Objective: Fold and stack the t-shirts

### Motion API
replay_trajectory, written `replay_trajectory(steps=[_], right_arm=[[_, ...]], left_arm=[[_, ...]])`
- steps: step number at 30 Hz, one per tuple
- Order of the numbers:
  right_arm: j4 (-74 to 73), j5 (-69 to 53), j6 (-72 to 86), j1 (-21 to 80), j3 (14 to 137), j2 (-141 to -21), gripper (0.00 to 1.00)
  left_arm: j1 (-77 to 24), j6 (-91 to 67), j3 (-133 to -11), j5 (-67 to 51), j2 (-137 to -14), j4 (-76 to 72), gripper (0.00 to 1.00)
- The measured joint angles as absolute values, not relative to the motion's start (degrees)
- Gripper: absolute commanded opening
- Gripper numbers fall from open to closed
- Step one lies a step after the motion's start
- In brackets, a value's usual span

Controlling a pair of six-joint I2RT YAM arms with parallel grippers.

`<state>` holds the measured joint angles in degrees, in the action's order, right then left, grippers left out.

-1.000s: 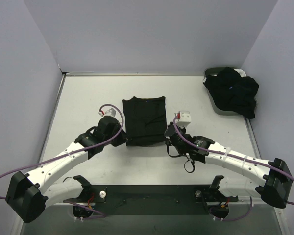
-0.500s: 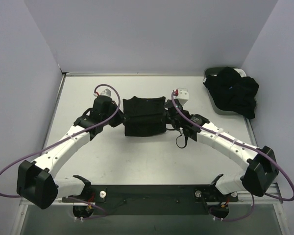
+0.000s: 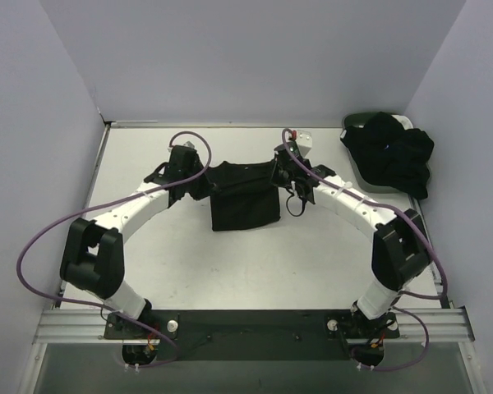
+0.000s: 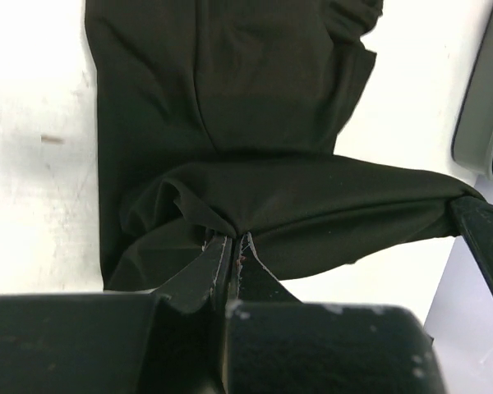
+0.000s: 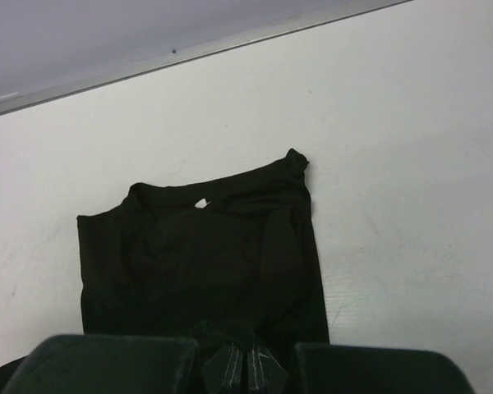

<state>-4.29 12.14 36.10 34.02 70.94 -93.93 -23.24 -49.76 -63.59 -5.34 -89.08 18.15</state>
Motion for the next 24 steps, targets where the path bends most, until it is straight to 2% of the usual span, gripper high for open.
replay_trajectory(steps=[17,18,19,20,21,22,23,24], right_arm=[[-3.55,3.11,35.9,26.15,92.88,-116.6,0.0],[-3.62,2.9,35.92,25.91,94.13,-117.84,0.08],[-3.7,2.59,35.94,25.71,95.33,-119.02,0.16],[-3.77,2.44,35.94,25.47,96.38,-120.11,0.27],[-4.05,2.33,36.01,25.23,97.56,-121.25,0.53],[-4.14,2.17,36.16,24.99,98.83,-122.54,0.64],[-4.1,2.09,36.38,24.69,100.07,-123.7,0.8],[-4.32,2.22,36.18,24.34,101.36,-124.86,0.86]], left_arm=[[-16.34,-49.84,-79.37,-10.76,-106.52,15.16,0.0],[-16.1,-49.84,-80.03,-10.83,-107.48,15.16,0.0],[-15.9,-49.84,-80.9,-10.98,-108.53,15.16,0.12],[-15.73,-49.87,-81.8,-11.05,-109.71,15.07,0.3],[-15.53,-49.82,-82.52,-11.2,-110.87,14.66,0.45],[-15.38,-49.67,-83.02,-11.25,-111.79,14.26,0.63],[-15.14,-49.98,-83.68,-11.25,-113.19,13.61,0.93],[-14.9,-49.47,-83.94,-11.16,-114.15,13.02,0.93]])
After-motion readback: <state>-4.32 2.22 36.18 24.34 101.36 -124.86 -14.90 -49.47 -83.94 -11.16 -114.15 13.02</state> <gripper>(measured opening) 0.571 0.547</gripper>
